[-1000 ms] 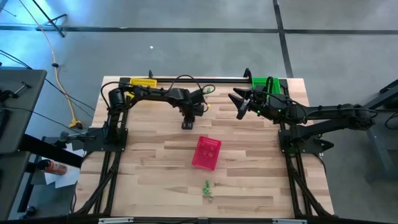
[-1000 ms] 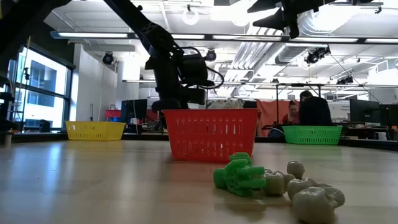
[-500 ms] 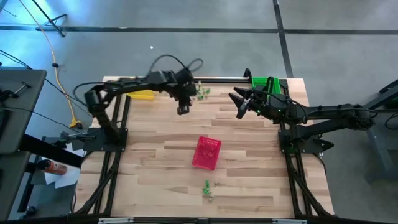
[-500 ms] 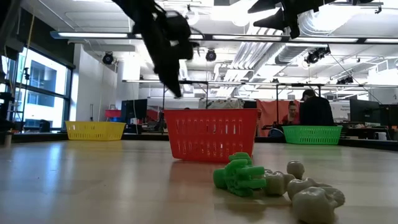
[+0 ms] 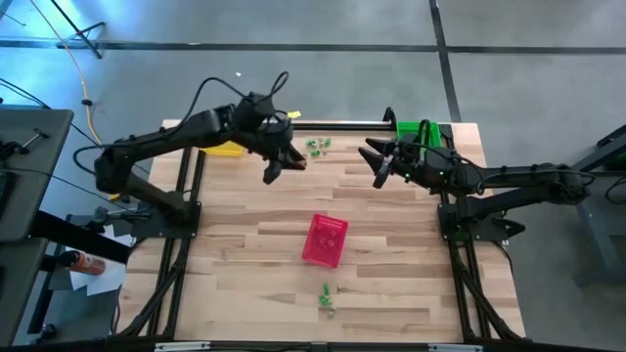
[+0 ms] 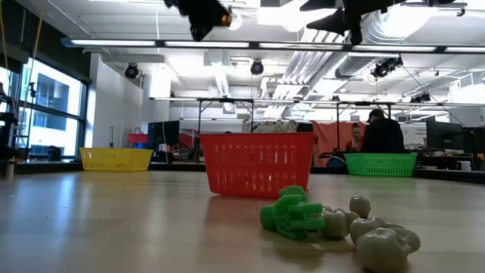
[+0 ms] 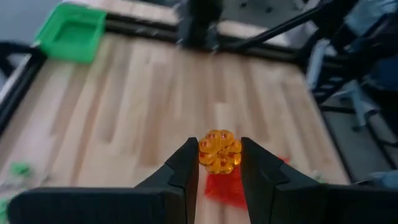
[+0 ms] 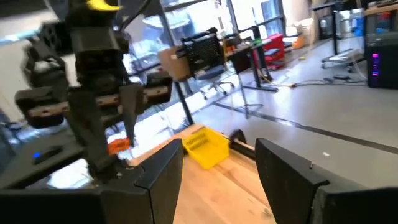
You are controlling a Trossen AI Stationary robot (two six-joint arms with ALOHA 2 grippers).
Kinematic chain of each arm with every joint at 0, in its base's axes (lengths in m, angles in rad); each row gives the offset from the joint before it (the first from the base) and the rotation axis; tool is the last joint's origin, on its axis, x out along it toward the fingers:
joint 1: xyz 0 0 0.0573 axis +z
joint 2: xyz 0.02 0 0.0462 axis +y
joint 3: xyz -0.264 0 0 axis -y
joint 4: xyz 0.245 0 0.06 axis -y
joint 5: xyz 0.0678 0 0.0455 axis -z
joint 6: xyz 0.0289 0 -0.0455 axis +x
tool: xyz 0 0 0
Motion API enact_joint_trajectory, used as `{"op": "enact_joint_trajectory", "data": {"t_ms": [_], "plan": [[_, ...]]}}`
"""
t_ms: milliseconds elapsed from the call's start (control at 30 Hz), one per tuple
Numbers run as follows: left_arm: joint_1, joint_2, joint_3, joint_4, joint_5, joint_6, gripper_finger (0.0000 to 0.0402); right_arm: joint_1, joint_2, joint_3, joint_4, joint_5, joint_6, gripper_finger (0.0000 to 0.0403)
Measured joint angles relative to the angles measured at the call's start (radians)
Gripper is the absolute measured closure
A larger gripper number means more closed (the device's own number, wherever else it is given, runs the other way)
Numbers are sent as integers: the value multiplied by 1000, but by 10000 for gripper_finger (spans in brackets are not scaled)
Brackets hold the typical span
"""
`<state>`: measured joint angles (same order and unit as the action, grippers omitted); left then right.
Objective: Sort Halloween decoration
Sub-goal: Put the orange pumpkin toy into the red bin
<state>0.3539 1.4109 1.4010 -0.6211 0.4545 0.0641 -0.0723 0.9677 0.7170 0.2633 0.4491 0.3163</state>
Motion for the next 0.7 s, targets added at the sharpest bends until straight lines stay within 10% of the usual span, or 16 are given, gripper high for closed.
{"op": "enact_joint_trajectory", "data": {"t_ms": [467,700], "plan": [[-356,112,1,189,-329,-237,326,0,-207,0,-48,-92,-116,205],[-442,238,1,177,-314,-349,326,0,-273,0,-132,-92,-109,205]]}}
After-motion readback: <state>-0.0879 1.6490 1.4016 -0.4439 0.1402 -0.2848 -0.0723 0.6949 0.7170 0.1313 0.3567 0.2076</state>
